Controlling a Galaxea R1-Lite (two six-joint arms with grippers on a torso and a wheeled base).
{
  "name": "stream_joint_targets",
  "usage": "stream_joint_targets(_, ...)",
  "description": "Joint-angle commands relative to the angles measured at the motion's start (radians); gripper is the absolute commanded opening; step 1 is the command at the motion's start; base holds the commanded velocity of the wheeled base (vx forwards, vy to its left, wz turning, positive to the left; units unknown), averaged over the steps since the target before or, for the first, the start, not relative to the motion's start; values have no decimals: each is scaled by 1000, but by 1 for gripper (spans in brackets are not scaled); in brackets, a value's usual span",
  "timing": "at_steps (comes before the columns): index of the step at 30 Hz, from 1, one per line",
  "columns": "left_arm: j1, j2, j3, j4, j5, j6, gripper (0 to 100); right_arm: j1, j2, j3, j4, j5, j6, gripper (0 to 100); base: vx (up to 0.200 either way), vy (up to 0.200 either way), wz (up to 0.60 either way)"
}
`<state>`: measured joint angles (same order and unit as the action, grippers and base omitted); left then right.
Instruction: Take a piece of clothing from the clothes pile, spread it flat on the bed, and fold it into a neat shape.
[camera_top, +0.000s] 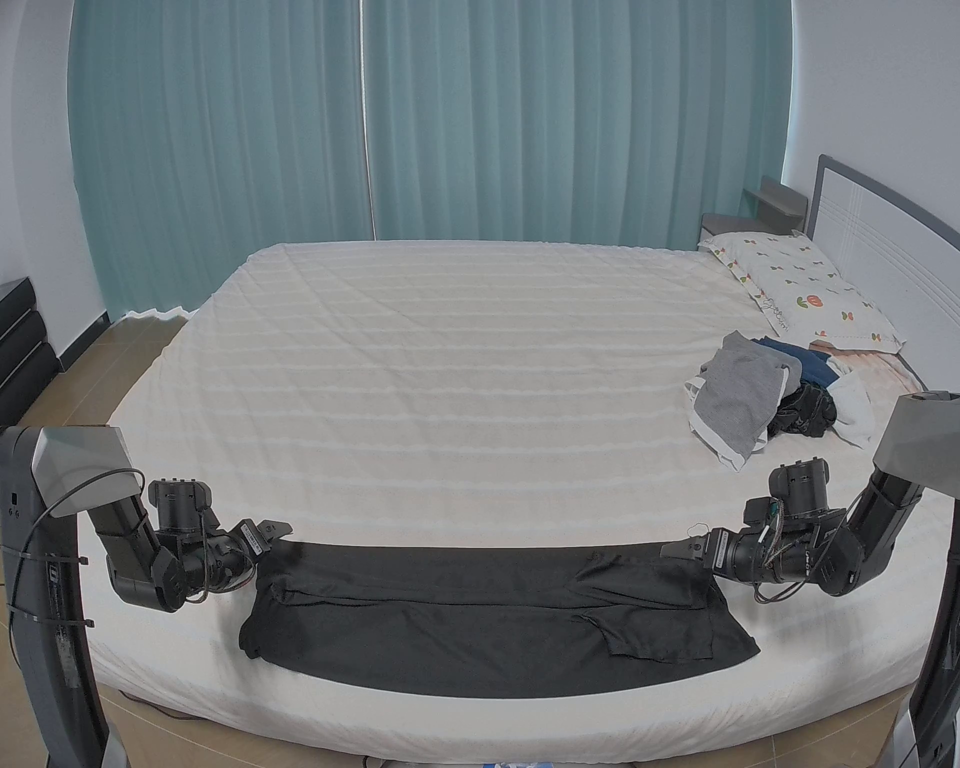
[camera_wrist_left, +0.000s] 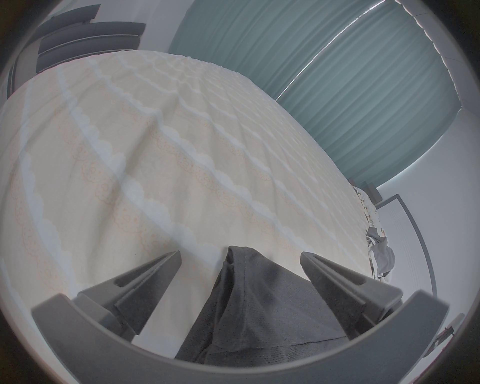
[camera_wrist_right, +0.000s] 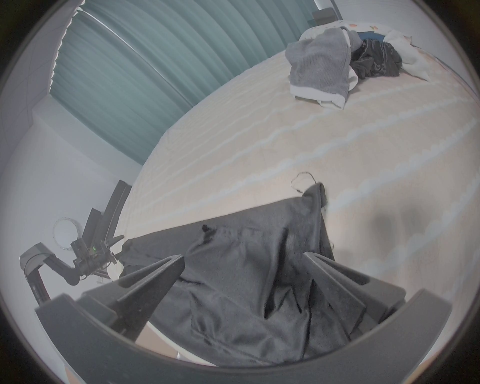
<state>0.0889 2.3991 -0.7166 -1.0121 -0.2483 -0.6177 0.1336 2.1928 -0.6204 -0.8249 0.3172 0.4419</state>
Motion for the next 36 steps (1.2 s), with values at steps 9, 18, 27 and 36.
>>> stream_joint_targets(9,0,2,0,0,0,-1,100,11,142,-104,7,-29,20,100,0,0,0)
stream_joint_targets(18,2,2,0,0,0,-1,100,34,157,-157,46,-30,60,0,0,0,0)
stream_joint_targets(27,0,2,0,0,0,-1,100,43,133,-162,-17,-32,60,0,0,0,0)
stream_joint_targets(36,0,2,0,0,1,1,100,66,153,-179,-80,-32,52,0,0,0,0)
